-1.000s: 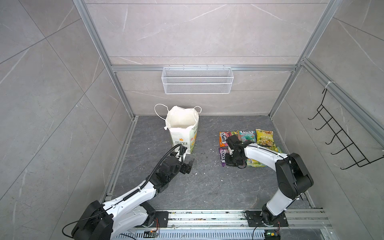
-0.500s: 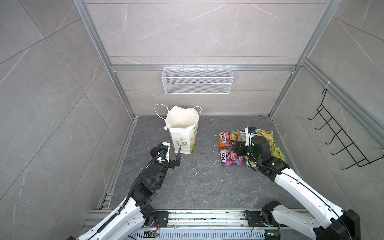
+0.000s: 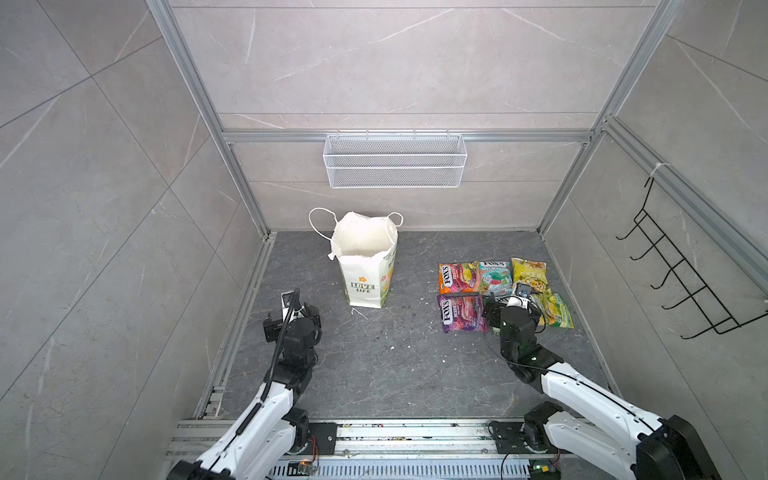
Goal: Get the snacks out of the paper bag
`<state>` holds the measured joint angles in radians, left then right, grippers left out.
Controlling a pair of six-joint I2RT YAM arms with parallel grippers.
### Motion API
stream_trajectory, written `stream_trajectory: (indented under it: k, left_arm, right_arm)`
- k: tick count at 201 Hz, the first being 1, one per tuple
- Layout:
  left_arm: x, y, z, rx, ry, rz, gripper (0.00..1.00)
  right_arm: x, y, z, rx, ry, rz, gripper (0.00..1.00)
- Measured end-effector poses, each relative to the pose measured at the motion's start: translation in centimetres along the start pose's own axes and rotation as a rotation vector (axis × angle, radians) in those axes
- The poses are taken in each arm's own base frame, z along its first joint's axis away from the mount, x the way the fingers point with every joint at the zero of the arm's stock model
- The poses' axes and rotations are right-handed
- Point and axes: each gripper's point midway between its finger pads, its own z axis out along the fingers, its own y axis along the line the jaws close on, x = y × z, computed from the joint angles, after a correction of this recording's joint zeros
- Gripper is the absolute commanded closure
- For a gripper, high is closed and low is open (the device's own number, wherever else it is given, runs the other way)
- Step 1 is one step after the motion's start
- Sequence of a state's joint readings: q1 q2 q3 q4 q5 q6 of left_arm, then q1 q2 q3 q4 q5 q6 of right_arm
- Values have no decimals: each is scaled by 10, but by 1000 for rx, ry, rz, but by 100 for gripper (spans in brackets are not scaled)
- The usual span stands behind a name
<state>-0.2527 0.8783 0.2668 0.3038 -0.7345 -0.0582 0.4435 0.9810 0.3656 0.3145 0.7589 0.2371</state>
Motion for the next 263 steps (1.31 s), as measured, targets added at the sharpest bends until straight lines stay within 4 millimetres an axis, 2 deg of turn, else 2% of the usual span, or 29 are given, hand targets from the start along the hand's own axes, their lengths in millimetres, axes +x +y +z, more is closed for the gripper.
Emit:
stream_trajectory:
  k: [18,35,63,90,111,145,163,181,192,211,249,263]
  left_arm:
    - [19,1,14,-19,63,21,0]
    - [27,2,26,-25,79,13,0]
    - [44,6,45,-36,121,15,0]
    - [46,7,58,-20,133,0,0]
    - [35,2,69,21,127,-18,0]
    - [23,-17,63,154,37,-62,0]
    - [40,-27,60,214,29,-63,0]
    - [62,-40,64,262,77,-40,0]
    - [67,-46,66,291,96,-27,0]
    - [60,-53,68,320,78,-25,0]
    - [34,-60,81,346,49,-40,0]
    - [25,-57,87,347,39,-51,0]
  right_arm:
    - [-3,-7,2,50,-22,-1,1]
    - [0,-11,8,95,-24,-18,1]
    - [24,-20,30,140,44,-68,1]
    - [45,-16,45,125,96,-128,1]
    - [50,-9,53,92,98,-164,1]
    - [43,-8,58,69,78,-159,1]
    - [39,-7,62,58,72,-153,1]
    - [35,1,67,22,44,-152,1]
    - [38,6,71,-3,40,-159,1]
    - [46,10,74,-33,56,-178,1]
    - [58,10,61,-96,19,-173,1]
    - [56,13,62,-117,16,-171,1]
